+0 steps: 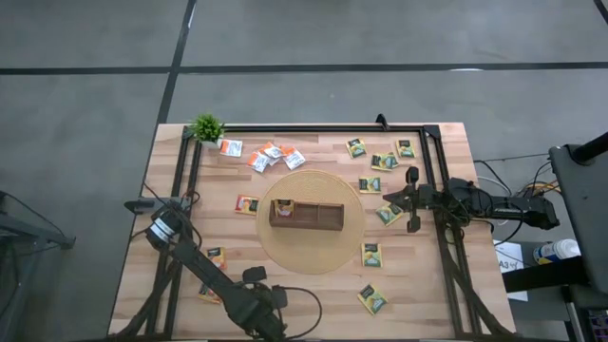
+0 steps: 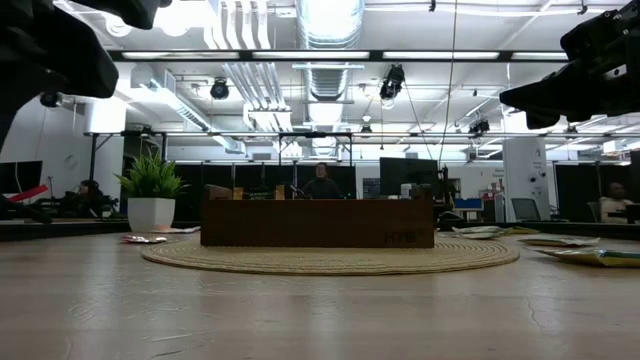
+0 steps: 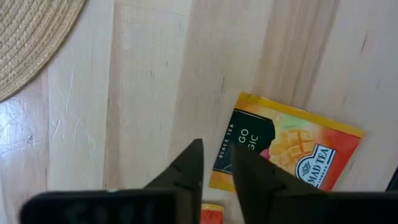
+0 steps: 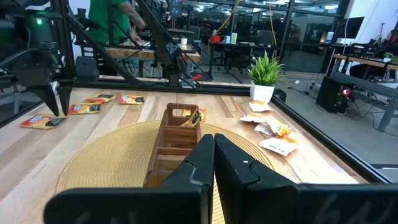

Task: Pick & Place Tea
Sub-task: Put the mango tea sachet into the left section of the wooden organizer

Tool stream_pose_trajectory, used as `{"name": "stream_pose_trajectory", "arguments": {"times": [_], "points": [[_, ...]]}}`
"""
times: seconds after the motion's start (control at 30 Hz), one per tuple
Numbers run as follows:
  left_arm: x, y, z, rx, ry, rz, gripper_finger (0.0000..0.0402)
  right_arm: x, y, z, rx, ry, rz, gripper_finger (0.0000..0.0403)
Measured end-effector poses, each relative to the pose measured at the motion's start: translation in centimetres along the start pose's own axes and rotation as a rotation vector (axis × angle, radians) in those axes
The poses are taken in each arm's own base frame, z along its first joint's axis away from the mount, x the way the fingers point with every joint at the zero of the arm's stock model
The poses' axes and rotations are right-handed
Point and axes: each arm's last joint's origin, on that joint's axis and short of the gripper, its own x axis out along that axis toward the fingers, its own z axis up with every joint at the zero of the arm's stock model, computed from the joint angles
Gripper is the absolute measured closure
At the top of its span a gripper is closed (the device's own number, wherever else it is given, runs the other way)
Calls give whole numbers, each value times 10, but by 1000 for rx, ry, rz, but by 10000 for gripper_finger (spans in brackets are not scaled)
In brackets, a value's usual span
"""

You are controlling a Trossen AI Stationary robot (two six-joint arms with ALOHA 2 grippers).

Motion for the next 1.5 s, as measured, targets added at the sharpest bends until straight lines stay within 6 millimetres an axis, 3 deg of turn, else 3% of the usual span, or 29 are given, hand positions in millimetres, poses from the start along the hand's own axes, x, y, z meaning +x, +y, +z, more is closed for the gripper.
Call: {"name": "stream_pose_trajectory", "arguments": {"times": [0.3, 0.6, 1.07, 1.23, 1.4, 1.5], "points": [[-1, -1, -1, -6, 31, -31, 254, 0, 0, 0, 0, 0, 0, 394], [4, -1, -5, -15, 55, -33, 252, 0, 0, 0, 0, 0, 0, 394], [35, 7, -16, -59, 106, -78, 253, 0, 0, 0, 0, 0, 0, 394], [38, 9, -16, -70, 118, -68, 292, 0, 0, 0, 0, -1, 0, 394], [39, 13, -16, -74, 127, -42, 382, 0, 0, 0, 0, 0, 0, 394], [40, 14, -16, -75, 133, -27, 396, 0, 0, 0, 0, 0, 0, 394]]}}
